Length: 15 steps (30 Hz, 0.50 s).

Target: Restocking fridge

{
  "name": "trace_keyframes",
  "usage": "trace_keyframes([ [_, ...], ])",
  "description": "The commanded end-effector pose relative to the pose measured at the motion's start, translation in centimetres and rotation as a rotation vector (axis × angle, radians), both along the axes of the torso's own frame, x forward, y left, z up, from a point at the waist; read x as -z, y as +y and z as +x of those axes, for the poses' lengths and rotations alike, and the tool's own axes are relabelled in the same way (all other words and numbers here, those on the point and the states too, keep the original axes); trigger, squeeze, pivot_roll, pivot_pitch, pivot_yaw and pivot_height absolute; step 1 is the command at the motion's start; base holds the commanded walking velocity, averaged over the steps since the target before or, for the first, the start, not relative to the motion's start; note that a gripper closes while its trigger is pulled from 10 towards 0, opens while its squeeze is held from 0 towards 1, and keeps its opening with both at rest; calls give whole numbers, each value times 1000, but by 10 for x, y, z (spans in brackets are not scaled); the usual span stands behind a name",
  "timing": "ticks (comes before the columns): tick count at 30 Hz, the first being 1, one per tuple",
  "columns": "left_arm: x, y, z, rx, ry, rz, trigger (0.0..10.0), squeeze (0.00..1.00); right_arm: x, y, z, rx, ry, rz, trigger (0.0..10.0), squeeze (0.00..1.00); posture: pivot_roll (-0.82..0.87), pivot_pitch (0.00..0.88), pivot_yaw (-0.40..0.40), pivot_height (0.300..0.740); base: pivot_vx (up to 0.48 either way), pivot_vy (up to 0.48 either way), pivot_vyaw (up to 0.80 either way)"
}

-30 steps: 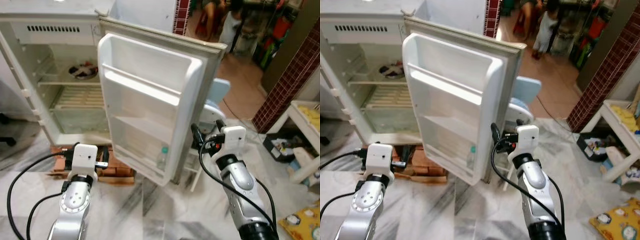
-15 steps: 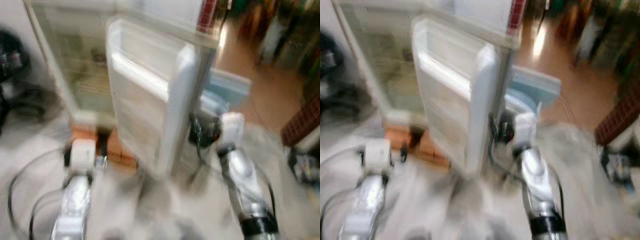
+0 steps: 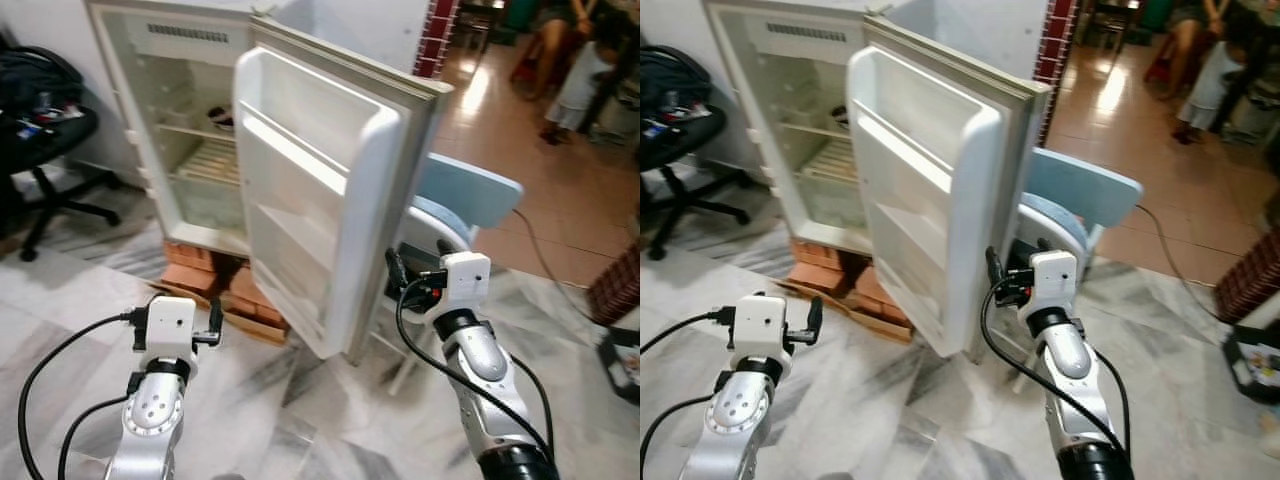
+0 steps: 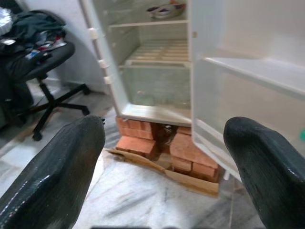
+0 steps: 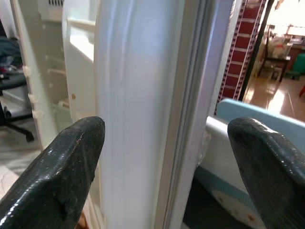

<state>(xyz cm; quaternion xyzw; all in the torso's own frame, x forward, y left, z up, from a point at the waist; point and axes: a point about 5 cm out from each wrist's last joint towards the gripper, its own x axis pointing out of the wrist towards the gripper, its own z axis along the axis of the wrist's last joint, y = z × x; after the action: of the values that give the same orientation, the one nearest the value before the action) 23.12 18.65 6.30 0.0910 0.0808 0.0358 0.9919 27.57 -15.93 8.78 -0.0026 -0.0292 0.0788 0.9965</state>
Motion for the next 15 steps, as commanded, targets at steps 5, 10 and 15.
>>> trace_keyframes([
  [5, -4, -1, -3, 13, -23, -9, 10000, 0, 10, -9, -15, 24, 45, 1, 10000, 0, 85, 0, -44, 740, 268, 0, 0],
  [10, -1, -2, -7, 20, -7, -16, 10000, 0, 14, -5, -20, 20, 60, 0, 10000, 0, 81, 0, -44, 740, 286, 0, 0],
  [15, -2, -3, -6, 21, -7, -14, 10000, 0, 13, -6, -18, 23, 63, 1, 10000, 0, 85, 0, -43, 740, 249, 0, 0],
])
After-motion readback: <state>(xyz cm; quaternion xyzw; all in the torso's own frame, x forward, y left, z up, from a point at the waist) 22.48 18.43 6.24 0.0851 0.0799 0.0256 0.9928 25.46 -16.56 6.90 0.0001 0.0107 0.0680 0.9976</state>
